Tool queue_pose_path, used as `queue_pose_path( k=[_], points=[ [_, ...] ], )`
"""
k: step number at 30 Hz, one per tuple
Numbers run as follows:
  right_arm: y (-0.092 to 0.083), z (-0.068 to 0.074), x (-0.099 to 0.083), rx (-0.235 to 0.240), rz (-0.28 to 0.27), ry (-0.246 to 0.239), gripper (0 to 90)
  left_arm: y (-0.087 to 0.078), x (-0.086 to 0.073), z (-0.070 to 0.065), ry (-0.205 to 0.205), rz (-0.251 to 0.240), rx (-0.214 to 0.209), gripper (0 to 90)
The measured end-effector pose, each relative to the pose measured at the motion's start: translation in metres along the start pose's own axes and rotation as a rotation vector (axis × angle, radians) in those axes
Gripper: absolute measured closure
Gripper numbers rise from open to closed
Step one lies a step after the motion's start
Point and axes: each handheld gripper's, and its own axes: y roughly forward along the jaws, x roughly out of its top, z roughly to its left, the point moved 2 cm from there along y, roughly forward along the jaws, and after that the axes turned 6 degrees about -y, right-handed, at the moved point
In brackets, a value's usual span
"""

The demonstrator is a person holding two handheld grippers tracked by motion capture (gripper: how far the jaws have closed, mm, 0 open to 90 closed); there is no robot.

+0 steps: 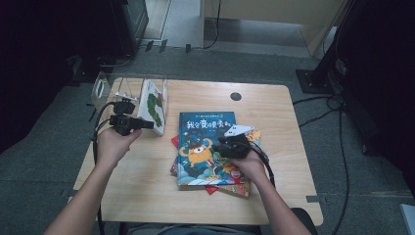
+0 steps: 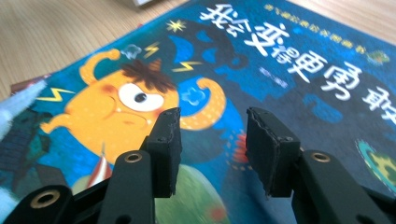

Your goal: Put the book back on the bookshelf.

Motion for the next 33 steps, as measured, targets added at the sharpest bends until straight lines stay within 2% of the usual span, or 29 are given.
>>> queue_pose_path(
  k=[2,5,9,11,14,15,21,25,30,33],
  points=[
    [0.0,-0.001,-0.001,0.001,0.004,0.006,55.3,0.006,-0.005,0.001,0.008,0.006,0.005,71.7],
    [-0.003,-0.006,-0.005,-0.005,-0.001,0.028,55.8,0.015,-0.011,0.001,0.023,0.016,-0.015,75.2],
    [-0.006,-0.008,-0.007,-0.026,-0.011,0.026,56.1,0.025,-0.017,-0.001,0.058,0.033,-0.033,75.5],
    [-0.009,-0.011,-0.008,-0.038,-0.021,0.045,56.8,0.029,-0.024,-0.002,0.058,0.025,-0.062,77.1],
    [-0.009,-0.013,-0.009,-0.044,-0.014,0.055,57.1,0.032,-0.028,-0.003,0.06,0.031,-0.069,78.4],
    [-0.01,-0.015,-0.011,-0.053,-0.013,0.062,57.4,0.035,-0.033,-0.004,0.074,0.033,-0.069,78.4],
    [-0.012,-0.019,-0.014,-0.066,-0.018,0.074,58.2,0.039,-0.043,-0.002,0.076,0.032,-0.09,83.4],
    [-0.014,-0.024,-0.016,-0.078,-0.018,0.085,59.9,0.051,-0.055,-0.002,0.082,0.051,-0.103,85.2],
    [-0.017,-0.028,-0.017,-0.09,-0.015,0.095,62.0,0.058,-0.061,-0.002,0.073,0.053,-0.117,86.3],
    [-0.017,-0.03,-0.018,-0.097,-0.016,0.098,65.1,0.06,-0.063,-0.002,0.083,0.047,-0.133,86.9]
  ],
)
